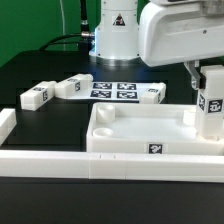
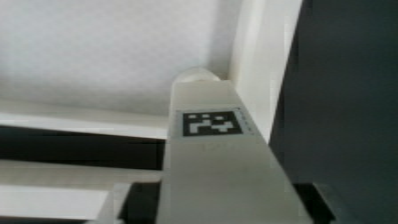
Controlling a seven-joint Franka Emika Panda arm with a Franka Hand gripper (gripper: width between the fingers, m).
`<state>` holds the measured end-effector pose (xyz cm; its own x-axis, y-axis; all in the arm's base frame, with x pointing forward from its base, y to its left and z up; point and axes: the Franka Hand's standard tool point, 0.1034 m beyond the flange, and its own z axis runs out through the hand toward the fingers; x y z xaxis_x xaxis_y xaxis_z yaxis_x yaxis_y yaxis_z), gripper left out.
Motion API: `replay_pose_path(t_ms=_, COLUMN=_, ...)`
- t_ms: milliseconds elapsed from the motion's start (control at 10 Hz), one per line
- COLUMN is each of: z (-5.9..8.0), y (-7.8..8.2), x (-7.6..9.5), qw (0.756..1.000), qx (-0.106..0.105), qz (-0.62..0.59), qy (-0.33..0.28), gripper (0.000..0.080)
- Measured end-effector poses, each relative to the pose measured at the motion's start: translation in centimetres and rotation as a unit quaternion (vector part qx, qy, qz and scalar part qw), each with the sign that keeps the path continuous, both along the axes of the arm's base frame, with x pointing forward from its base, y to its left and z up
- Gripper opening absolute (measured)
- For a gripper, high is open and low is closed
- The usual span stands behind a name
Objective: Assemble desk
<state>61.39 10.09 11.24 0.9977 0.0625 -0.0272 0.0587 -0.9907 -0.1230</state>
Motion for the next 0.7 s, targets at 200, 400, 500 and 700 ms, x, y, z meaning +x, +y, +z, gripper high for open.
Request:
replay_pose_path(t_ms=200, z=-0.01, y=-0.08, x=-0.01, qw=0.997, qx=0.0, qz=-0.081, qy=0.001, gripper=0.0297)
replay_pose_path(t_ms=400, z=-0.01, y=-0.18, x=0.14, qw=0.991, qx=0.0, qz=-0.136, qy=0.002, gripper=0.0297)
replay_pose_path(t_ms=500, z=0.0, y=-0.19, x=0.15, qw=0.986, qx=0.0, qz=-0.165, qy=0.005, gripper=0.0297)
replay_pose_path(t_ms=700, z=0.0, y=-0.21, x=0.15, qw=0.975, qx=-0.002, qz=-0.222, qy=0.013, gripper=0.0297)
